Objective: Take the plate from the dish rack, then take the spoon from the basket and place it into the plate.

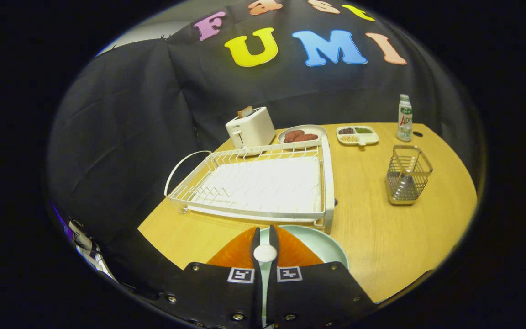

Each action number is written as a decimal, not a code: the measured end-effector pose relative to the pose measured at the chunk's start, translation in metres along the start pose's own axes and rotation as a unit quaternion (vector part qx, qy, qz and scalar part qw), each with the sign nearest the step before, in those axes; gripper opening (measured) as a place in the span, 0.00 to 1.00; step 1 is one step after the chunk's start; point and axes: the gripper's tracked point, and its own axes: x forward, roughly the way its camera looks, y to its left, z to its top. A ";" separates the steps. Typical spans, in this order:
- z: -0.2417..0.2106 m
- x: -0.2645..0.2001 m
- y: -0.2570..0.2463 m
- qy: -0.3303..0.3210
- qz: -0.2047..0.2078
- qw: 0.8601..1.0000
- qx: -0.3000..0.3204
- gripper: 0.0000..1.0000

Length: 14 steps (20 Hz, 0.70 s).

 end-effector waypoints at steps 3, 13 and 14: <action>0.000 0.002 -0.008 0.000 0.010 0.999 0.038 0.04; 0.005 -0.006 -0.047 -0.002 -0.034 0.999 0.020 0.39; 0.009 -0.007 -0.051 -0.007 -0.045 0.999 0.014 0.51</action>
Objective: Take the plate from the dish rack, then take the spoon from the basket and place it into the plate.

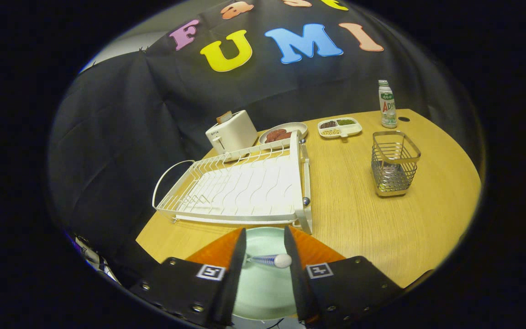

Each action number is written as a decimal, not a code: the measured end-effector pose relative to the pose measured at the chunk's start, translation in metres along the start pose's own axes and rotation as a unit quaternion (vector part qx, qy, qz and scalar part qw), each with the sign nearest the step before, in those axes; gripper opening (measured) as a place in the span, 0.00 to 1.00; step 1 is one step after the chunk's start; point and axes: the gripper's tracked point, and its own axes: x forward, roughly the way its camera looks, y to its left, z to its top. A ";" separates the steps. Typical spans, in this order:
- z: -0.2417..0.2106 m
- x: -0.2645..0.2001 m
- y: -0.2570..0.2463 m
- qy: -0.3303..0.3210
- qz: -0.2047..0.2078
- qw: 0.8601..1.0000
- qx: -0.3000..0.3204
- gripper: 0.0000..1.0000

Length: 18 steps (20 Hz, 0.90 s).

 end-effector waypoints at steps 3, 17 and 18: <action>0.007 -0.006 -0.007 -0.007 -0.009 1.000 -0.001 0.75; 0.205 -0.102 -0.011 -0.214 -0.081 0.967 -0.108 0.83; 0.224 -0.113 -0.009 -0.233 -0.086 0.962 -0.112 0.83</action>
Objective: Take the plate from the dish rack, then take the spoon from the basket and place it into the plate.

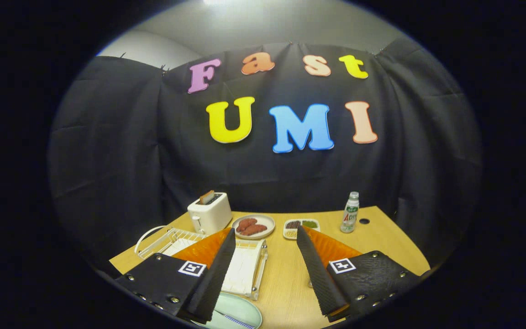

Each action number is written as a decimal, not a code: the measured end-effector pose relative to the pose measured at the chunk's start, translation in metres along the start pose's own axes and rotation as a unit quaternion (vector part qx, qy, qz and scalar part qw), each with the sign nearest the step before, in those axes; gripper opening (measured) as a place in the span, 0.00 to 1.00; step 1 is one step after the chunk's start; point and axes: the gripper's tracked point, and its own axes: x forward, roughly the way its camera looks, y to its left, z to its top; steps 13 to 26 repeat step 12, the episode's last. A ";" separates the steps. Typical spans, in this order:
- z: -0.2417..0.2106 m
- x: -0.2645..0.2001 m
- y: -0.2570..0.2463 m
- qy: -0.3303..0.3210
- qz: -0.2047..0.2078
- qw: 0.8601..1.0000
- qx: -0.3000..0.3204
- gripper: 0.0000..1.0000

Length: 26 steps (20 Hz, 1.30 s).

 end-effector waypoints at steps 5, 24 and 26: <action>0.068 -0.008 -0.020 -0.058 -0.029 0.998 -0.011 0.83; 0.092 -0.017 -0.032 -0.083 -0.044 0.995 -0.013 0.83; 0.092 -0.017 -0.032 -0.083 -0.044 0.995 -0.013 0.83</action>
